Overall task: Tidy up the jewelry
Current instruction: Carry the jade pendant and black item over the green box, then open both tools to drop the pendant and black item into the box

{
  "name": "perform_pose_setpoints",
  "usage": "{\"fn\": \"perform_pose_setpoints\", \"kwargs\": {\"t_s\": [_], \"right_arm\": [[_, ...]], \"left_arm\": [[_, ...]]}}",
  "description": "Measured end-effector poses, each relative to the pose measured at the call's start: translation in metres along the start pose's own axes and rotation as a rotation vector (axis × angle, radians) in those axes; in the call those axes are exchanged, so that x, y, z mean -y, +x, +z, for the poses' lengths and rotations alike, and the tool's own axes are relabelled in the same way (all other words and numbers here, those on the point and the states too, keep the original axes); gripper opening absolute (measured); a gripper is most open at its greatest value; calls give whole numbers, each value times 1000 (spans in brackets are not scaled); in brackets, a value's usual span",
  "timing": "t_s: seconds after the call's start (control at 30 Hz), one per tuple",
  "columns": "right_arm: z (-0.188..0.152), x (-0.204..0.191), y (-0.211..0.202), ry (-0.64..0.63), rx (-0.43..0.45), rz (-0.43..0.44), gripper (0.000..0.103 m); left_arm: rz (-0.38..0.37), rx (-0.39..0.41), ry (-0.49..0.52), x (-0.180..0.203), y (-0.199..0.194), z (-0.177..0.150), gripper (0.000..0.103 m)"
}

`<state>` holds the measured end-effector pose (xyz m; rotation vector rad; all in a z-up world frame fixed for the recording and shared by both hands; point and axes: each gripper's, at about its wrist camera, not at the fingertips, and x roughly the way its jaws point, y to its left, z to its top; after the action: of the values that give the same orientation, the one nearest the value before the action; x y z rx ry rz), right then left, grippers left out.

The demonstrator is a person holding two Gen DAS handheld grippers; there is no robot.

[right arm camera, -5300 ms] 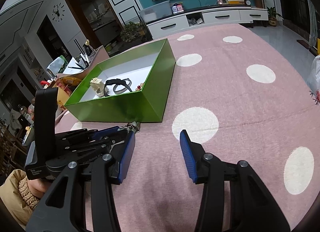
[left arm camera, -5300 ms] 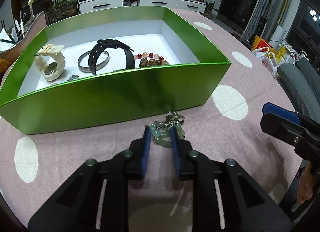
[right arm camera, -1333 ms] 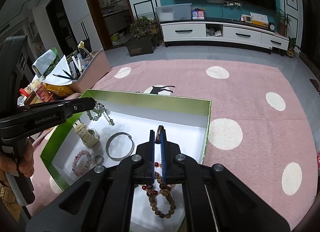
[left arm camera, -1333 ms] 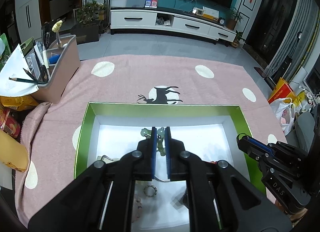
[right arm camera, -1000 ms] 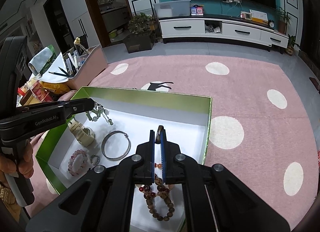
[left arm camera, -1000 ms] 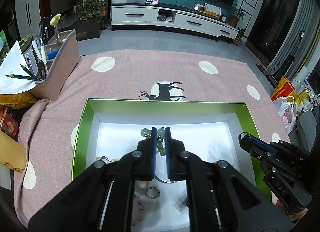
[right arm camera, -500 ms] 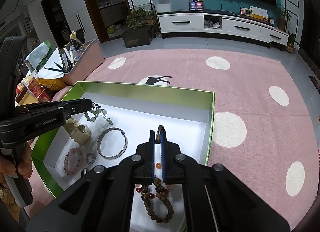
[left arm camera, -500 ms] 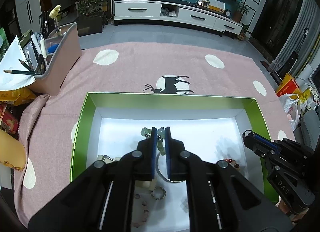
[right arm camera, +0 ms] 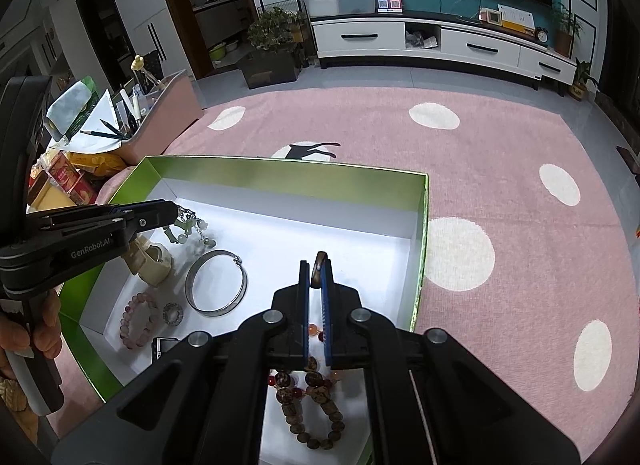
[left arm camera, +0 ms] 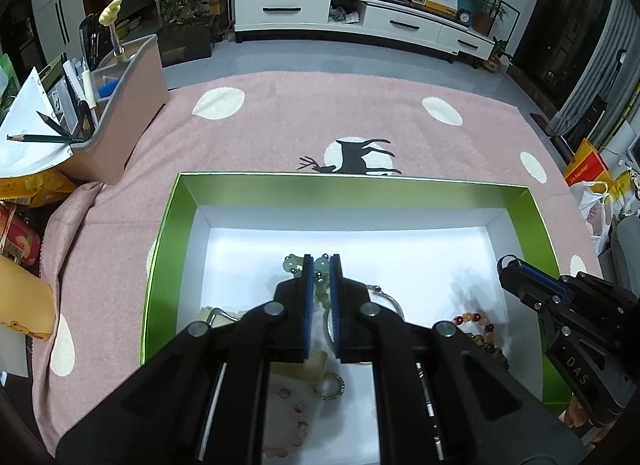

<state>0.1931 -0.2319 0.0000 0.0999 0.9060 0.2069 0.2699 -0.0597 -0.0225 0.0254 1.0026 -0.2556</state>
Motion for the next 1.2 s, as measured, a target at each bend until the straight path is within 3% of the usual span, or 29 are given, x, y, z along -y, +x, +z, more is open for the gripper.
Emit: {"fn": "perform_pose_setpoints", "kwargs": {"t_s": [1.2], "right_arm": [[-2,4,1,4,-15,-3,6]], "left_arm": [[19,-22,17,4,3,-5,7]]}}
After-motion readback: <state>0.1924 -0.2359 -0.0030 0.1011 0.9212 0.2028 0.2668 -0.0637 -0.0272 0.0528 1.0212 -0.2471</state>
